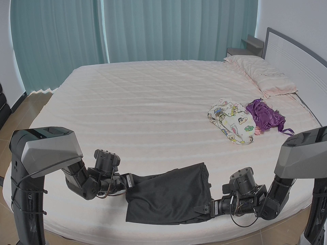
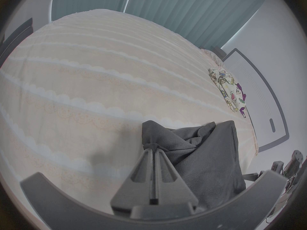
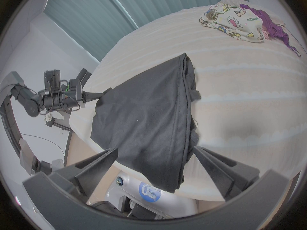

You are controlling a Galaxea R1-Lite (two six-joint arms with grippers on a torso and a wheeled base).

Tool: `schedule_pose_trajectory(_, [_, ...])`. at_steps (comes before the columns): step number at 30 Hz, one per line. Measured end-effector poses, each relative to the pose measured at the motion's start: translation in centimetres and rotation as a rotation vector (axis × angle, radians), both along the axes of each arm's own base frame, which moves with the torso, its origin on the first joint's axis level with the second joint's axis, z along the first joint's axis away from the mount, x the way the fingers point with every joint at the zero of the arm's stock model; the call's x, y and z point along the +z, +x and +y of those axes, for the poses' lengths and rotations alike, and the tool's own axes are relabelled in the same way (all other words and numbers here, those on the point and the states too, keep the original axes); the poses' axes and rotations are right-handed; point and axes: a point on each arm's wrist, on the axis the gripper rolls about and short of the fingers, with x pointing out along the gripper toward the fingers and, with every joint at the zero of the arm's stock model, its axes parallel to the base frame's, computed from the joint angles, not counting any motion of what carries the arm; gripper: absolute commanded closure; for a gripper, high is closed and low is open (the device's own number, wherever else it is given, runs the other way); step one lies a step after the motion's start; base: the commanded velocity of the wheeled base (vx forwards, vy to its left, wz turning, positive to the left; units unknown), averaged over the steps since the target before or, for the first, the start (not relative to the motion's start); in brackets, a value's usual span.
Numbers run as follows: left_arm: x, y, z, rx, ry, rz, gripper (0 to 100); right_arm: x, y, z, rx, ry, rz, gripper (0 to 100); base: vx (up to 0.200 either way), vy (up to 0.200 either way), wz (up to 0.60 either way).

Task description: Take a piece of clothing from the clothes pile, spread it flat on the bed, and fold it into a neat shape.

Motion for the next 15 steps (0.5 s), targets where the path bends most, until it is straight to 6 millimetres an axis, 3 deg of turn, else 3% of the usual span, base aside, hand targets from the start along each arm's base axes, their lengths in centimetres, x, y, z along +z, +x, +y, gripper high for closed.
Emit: schedule_pose_trajectory(15, [0.0, 0.3, 0.5, 0.02, 0.002, -0.001, 100, -0.8, -1.1, -1.0, 0.029, -0.061, 0.027, 100, 0.0, 0.0, 0.0])
